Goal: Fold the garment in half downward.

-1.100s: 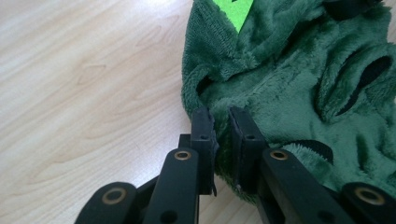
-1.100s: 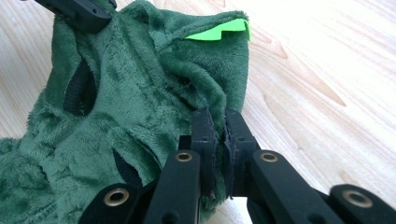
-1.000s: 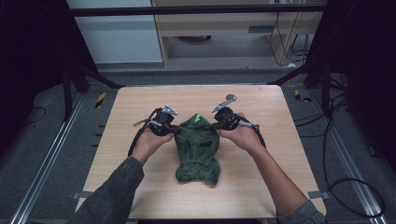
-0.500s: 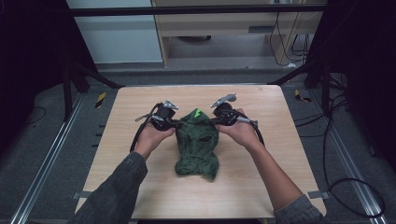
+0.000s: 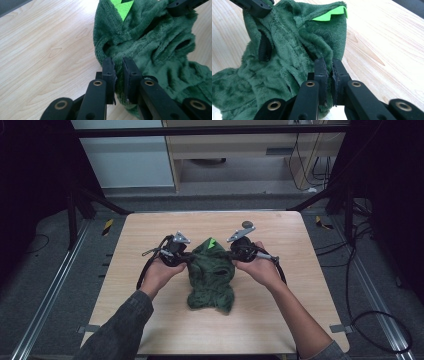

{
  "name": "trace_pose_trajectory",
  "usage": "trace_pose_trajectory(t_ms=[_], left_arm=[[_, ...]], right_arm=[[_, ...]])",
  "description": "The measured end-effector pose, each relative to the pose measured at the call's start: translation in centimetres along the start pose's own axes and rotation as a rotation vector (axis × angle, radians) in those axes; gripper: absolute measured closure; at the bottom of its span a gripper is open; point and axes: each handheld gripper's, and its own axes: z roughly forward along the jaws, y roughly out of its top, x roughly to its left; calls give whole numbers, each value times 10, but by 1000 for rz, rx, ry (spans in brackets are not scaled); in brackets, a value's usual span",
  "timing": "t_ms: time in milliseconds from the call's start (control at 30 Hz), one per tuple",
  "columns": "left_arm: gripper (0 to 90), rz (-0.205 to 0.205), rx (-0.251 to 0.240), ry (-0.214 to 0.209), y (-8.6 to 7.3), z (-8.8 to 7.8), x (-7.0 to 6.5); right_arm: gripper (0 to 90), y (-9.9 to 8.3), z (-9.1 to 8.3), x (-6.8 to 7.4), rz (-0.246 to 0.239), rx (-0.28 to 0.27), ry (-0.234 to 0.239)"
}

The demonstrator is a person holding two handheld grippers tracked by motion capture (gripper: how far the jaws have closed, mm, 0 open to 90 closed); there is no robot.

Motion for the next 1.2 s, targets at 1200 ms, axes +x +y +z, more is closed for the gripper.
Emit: trace_pose_trajectory(t_ms=[1200], left_arm=[[808,54,-59,-35,-40,-20,-38]], right_arm=[[833,-40,-30,49,-81,-60,28]])
